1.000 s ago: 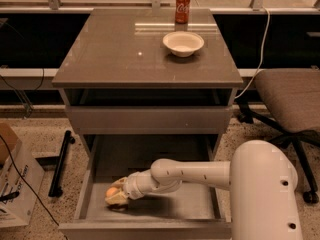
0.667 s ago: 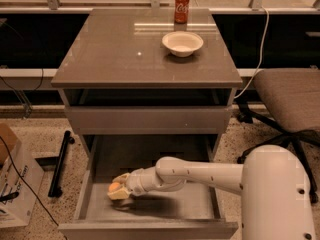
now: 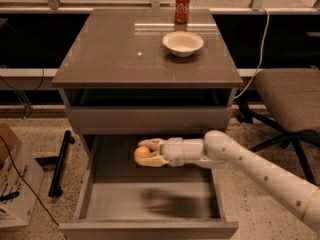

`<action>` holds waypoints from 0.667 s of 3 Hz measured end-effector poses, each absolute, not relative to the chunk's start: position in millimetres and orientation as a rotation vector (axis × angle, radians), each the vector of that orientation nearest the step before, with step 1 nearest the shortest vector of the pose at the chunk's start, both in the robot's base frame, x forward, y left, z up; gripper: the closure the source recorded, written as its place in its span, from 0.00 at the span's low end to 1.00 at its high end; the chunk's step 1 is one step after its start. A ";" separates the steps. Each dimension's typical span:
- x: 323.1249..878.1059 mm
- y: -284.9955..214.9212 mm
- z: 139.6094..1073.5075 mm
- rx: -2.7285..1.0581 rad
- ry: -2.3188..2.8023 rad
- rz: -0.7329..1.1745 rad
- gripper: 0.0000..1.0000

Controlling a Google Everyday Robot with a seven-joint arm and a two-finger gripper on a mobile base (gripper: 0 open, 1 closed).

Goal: Pick orange from middle drawer and place on counter

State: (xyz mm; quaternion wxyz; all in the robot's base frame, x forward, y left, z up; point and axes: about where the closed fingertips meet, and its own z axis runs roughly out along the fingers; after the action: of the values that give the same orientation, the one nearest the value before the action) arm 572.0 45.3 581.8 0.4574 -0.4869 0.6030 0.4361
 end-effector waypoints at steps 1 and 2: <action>562.1 10.1 630.6 -1.235 1.372 1.116 1.00; 561.4 -25.1 702.8 -1.353 1.229 1.051 1.00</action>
Offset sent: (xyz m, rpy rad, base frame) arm -0.0109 -0.1229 0.2288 0.0255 -0.4097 0.2624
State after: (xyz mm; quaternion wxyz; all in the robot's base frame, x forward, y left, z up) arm 561.4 -25.1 702.8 0.4940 -0.5578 0.5068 0.4335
